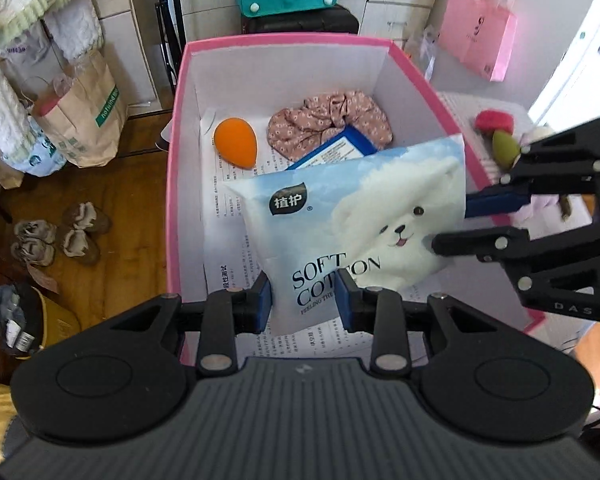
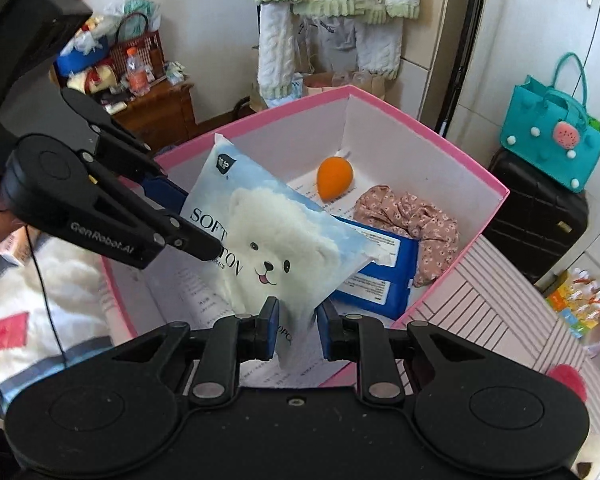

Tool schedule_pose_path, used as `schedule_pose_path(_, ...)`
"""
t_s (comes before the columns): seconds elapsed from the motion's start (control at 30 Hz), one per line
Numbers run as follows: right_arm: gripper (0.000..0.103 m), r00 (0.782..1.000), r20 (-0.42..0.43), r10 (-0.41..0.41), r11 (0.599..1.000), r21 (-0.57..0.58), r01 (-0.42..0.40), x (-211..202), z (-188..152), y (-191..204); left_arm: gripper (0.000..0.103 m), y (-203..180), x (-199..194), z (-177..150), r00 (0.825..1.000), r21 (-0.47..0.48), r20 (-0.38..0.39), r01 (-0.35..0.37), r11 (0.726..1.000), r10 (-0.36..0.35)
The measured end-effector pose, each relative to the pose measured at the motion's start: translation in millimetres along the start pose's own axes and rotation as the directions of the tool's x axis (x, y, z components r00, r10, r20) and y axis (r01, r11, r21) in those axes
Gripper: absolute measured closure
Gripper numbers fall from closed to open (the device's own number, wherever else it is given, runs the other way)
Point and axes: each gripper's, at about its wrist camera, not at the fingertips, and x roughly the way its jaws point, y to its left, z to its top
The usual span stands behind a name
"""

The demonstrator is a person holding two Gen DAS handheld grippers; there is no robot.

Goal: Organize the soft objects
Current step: 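Open right tool to drop the pouch into the box, then move right tool back toward the lilac plush toy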

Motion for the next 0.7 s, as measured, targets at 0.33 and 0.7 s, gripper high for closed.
schedule_pose_path(0.33, 0.071, 0.999, 0.024, -0.035, 0.998, 0.062, 0.033, 1, 7, -15, 0.057, -4, -3, 4, 0.997, -0.023, 0.022, -0.069, 0.997, 0.069)
schedule_pose_path(0.7, 0.067, 0.995, 0.096, 0.023, 0.996, 0.078, -0.030, -38, 0, -7, 0.053, -21, -44, -1, 0.996, -0.017, 0.060, -0.066, 0.998, 0.067)
